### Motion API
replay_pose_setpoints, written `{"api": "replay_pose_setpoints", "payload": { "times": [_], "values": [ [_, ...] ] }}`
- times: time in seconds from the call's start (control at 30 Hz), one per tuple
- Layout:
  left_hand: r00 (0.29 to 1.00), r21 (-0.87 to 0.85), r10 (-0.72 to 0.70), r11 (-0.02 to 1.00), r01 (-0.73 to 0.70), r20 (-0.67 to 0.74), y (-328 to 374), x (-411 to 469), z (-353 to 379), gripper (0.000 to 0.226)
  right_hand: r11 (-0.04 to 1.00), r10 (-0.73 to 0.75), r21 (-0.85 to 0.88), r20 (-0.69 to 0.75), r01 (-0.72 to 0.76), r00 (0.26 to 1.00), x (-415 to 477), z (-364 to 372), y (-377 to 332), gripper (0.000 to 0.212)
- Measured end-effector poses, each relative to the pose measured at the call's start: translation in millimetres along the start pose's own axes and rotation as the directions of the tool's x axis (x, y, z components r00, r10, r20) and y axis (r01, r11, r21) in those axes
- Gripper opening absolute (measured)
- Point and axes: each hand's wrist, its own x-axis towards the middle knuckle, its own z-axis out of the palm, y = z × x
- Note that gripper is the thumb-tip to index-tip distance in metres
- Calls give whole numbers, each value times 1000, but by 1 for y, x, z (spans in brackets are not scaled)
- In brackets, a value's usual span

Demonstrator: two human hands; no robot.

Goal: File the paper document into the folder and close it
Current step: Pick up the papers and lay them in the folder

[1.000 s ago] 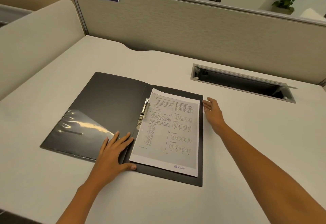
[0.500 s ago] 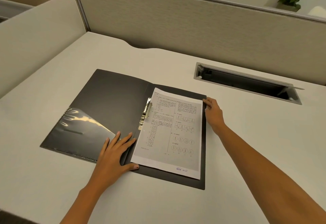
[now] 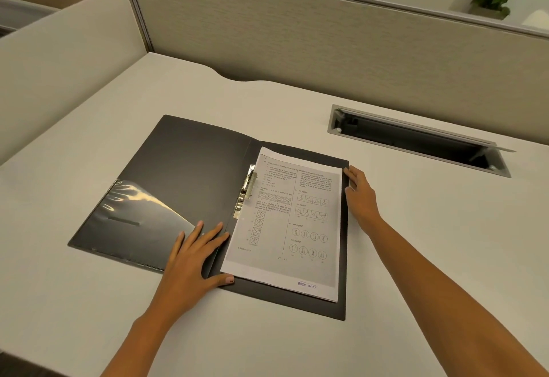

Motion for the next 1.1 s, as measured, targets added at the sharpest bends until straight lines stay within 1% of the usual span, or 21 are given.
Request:
{"api": "replay_pose_setpoints", "payload": {
  "times": [0.1, 0.2, 0.4, 0.67, 0.97, 1.1],
  "values": [
    [1000, -4, -6, 1000, 6, 10, -2, 0, 1, 88, 1000, 6, 11, -54, -6, 999, -8, 4, 2, 44],
    [1000, 3, -5, 1000, 5, 12, -2, 0, 1, 87, 999, 23, 27, -77, -21, 997, -12, 10, 3, 43],
    [1000, 3, 0, 1000, 0, 9, -2, 0, 2, 88, 998, 51, 51, -77, -47, 996, -13, 12, 1, 43],
    [1000, -9, -6, 1000, 6, 4, 2, 1, 0, 87, 990, 71, 122, -10, -69, 997, -16, 2, 0, 45],
    [1000, -2, -9, 1000, 9, 0, 5, 0, -2, 87, 981, 90, 180, -67, -76, 994, -50, 6, 16, 40],
    [1000, -6, -15, 1000, 15, 3, 7, -1, -4, 87, 978, 99, 191, -66, -85, 993, -59, 8, 20, 41]
  ]
}}
